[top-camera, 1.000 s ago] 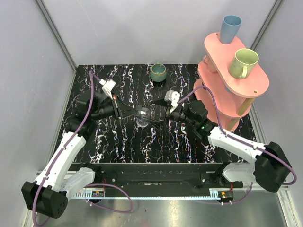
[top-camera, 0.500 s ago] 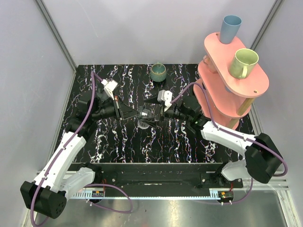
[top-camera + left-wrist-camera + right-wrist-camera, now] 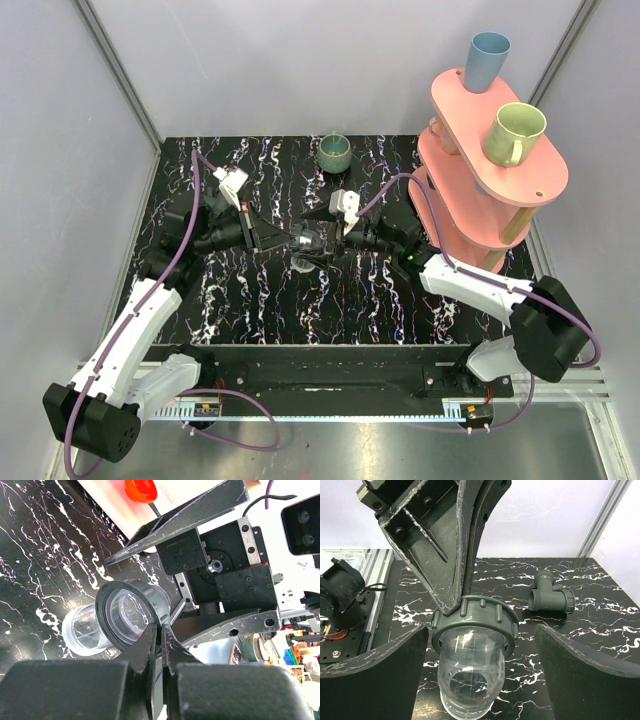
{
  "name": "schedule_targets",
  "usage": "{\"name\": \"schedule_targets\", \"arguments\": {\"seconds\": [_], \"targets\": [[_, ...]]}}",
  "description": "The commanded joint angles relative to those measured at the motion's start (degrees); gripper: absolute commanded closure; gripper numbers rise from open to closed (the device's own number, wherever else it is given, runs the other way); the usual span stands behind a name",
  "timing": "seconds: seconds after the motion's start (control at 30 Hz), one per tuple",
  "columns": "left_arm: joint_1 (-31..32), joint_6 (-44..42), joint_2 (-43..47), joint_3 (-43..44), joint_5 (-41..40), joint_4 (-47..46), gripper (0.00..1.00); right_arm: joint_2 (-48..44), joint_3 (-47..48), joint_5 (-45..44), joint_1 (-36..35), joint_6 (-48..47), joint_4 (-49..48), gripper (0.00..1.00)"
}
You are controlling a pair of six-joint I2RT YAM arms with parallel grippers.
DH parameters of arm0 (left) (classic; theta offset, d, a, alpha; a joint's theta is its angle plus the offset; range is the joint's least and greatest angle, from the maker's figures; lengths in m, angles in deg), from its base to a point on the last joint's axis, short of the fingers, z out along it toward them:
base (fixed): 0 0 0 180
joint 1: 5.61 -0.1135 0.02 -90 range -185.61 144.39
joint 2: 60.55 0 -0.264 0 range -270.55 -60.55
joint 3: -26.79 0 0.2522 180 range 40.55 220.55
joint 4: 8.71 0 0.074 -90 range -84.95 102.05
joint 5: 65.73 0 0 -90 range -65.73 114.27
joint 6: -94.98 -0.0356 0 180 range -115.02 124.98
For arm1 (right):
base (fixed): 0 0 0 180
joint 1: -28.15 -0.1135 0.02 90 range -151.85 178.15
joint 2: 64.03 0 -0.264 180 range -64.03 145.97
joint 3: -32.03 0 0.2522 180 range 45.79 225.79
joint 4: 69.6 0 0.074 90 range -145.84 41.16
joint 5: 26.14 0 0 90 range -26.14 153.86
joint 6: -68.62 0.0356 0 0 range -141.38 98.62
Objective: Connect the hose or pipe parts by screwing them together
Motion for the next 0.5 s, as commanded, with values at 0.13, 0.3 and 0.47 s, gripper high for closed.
{"name": "schedule_targets", "arguments": {"seconds": [0.13, 0.3, 0.47], "targets": [[0.21, 1.92, 1.37, 2.02, -0.19, -5.41, 1.00, 0.70, 2.23, -0.25, 0.15, 2.45, -5.48, 0.18], [0.21, 2.88, 1.11, 1.58, -0.10, -6.38, 1.00, 0.79, 1.17, -1.04, 0.24, 5.00, -9.26, 0.42], [0.21, 1.32, 0.76, 2.80, -2.55, -4.28, 0.37, 0.79, 0.12, -3.15, 0.24, 6.85, -11.12, 0.61]]}}
